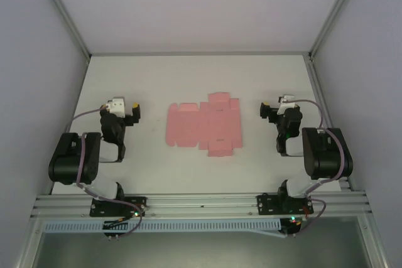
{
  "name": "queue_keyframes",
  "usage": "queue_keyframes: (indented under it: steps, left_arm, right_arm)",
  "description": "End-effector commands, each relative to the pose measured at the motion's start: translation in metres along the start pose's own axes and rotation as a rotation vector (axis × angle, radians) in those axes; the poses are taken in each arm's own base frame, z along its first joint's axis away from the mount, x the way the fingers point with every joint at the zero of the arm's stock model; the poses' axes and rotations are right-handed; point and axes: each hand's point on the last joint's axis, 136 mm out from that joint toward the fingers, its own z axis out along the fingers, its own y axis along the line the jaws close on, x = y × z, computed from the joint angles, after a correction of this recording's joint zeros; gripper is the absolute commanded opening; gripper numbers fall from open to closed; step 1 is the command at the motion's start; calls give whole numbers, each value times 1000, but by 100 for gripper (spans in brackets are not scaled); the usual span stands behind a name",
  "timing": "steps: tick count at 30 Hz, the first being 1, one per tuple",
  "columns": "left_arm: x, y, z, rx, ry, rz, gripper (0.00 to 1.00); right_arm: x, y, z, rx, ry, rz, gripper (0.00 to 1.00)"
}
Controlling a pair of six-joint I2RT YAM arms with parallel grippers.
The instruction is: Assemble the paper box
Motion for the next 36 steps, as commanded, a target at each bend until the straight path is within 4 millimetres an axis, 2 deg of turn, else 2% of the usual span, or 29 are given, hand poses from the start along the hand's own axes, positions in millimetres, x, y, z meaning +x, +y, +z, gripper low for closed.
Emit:
queue_keyframes:
  steps: [1,15,19,25,28,30,32,34,36]
  left_arm:
    - [-4,2,-3,3,-13,17,100]
    - [-3,2,-3,4,-11,16,100]
    - [-6,3,-3,-3,-15,17,100]
    - [-34,0,-6,22,7,23,100]
    - [-56,1,-12,30,0,-65,100]
    - [-68,-7,-12,75,17,-104,100]
    - [-72,-15,-9,104,90,-163,100]
    - [-72,-29,-9,141,171,-236,100]
    - [-69,-53,-10,221,235,-306,100]
  right_arm:
    - [-3,0,-4,-8,-11,21,100]
    - [-3,0,-4,-5,-13,23,100]
    - [-10,5,-4,-38,-1,11,100]
    - [-33,15,-11,-81,21,-6,100]
    - [-48,16,-15,-63,7,-11,100]
    - [-61,18,-19,-57,5,3,100]
    - [-73,26,-21,-53,51,34,100]
    - [-74,42,-22,-76,151,88,100]
    - [-66,66,-23,-123,278,153,98]
